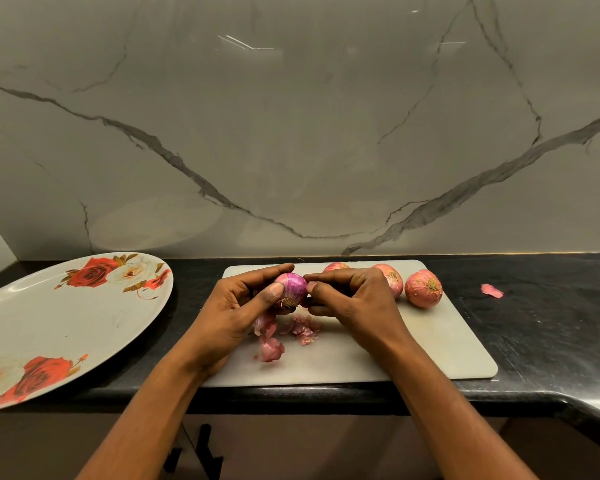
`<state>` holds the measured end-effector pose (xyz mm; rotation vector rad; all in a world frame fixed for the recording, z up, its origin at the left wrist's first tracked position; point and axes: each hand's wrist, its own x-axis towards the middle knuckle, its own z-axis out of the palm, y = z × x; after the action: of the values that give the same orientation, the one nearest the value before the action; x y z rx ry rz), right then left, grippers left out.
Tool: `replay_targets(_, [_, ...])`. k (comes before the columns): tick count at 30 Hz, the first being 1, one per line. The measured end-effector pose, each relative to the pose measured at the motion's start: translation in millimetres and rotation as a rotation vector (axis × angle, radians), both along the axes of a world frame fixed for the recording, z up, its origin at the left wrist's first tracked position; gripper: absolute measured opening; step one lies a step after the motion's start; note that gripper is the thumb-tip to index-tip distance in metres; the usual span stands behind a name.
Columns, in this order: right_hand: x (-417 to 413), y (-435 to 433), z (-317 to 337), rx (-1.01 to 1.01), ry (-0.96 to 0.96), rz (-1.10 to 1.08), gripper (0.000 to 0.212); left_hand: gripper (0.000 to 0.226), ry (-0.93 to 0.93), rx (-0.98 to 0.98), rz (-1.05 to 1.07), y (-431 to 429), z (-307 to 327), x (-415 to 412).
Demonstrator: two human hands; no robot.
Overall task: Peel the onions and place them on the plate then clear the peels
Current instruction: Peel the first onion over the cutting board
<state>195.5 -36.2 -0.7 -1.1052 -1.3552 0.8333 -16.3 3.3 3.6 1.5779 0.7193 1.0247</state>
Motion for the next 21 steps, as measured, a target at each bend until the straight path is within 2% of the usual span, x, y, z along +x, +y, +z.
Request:
replay_targets(4, [-0.5, -0.2, -1.8, 0.025, -0.08, -0.009, 0.031, 0.038, 0.013, 0.003, 0.007, -0.1, 0.2, 0.4])
replay_targets(8, [1.0, 1.2, -2.2, 0.035, -0.07, -0.019, 0.023, 0.039, -0.022, -0.033, 0.008, 0.7, -0.7, -0.2])
replay_targets(21, [-0.9, -1.0, -1.3, 0.057, -0.064, 0.009, 0.023, 0.04, -0.025, -0.064, -0.009, 2.5, -1.6, -1.1])
